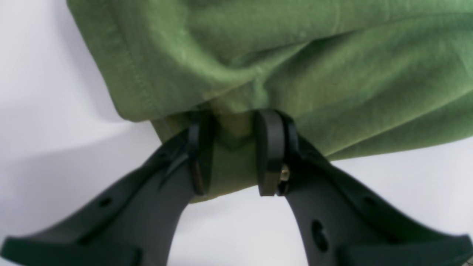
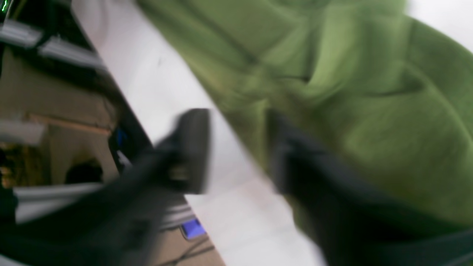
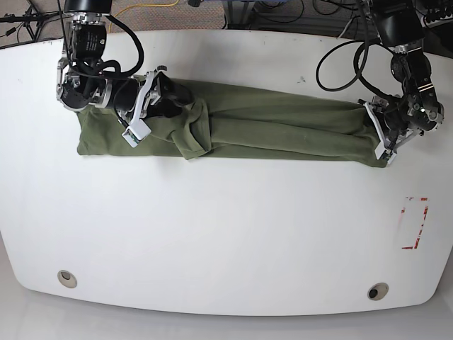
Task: Fold the T-shirt properly
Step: 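Adjust the folded shirt ends with both grippers, then move the left gripper to the strip's middle and grasp the fabric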
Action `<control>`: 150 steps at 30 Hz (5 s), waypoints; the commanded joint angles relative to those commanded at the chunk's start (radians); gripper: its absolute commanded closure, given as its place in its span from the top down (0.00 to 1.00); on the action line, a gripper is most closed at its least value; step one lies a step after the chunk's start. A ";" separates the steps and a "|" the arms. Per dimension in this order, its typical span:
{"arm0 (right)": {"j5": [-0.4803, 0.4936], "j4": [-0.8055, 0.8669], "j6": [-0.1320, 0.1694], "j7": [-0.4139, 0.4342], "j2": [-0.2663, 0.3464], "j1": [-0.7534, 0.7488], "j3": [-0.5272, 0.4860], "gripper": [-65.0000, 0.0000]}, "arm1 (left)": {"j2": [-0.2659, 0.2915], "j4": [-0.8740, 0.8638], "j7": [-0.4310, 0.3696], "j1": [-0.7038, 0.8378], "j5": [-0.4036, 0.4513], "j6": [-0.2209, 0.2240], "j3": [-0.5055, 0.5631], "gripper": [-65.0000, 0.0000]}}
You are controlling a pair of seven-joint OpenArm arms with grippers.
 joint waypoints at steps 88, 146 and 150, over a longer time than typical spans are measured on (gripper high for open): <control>-0.856 -0.189 0.000 0.305 -0.104 0.021 0.100 0.12 | -0.002 0.227 0.170 -0.083 -0.370 0.000 -0.037 0.06; -0.855 -0.189 0.000 0.305 -0.104 0.040 0.100 0.12 | 0.356 0.439 0.208 -0.121 -0.262 0.000 0.526 0.51; -0.855 -0.186 0.000 0.304 -0.104 0.044 0.100 0.12 | 0.339 0.410 0.208 -0.126 -0.224 0.000 0.402 0.51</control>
